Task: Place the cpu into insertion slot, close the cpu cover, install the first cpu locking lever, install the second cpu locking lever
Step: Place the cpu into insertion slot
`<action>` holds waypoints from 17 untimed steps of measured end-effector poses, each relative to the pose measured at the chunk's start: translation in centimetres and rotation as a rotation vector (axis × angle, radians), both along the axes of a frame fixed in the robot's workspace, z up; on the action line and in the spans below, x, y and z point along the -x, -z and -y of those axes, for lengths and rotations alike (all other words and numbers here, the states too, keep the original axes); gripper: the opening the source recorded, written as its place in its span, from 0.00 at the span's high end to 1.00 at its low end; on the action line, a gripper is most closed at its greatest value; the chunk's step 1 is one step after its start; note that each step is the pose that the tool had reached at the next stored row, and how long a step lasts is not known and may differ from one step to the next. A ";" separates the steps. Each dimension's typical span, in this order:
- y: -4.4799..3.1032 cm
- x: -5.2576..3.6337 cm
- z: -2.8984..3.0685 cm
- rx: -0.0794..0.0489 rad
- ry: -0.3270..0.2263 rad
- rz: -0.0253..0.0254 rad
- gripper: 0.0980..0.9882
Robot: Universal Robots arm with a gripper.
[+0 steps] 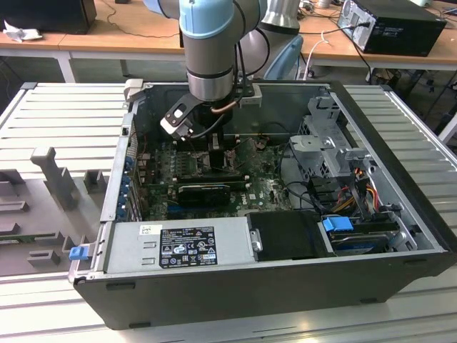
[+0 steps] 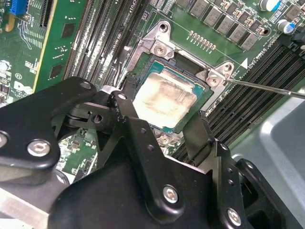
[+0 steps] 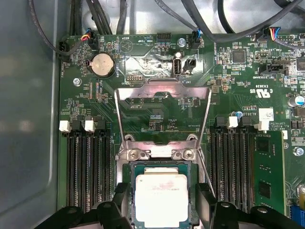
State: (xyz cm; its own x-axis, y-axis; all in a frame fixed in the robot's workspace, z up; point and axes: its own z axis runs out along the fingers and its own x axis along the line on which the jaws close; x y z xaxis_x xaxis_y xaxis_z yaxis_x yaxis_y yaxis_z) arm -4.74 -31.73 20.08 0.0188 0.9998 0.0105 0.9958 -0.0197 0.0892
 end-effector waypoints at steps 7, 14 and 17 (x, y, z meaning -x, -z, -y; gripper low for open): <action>-0.45 0.00 0.00 0.000 0.000 0.0000 0.45; -1.22 0.00 0.00 0.000 0.000 0.0000 0.99; -1.49 0.00 0.00 0.000 0.000 -0.0001 0.99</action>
State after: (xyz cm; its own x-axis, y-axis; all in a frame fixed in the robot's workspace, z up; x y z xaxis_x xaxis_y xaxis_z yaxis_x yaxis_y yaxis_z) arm -4.74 -31.73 21.58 0.0189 0.9998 0.0101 0.9958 -0.0197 0.0891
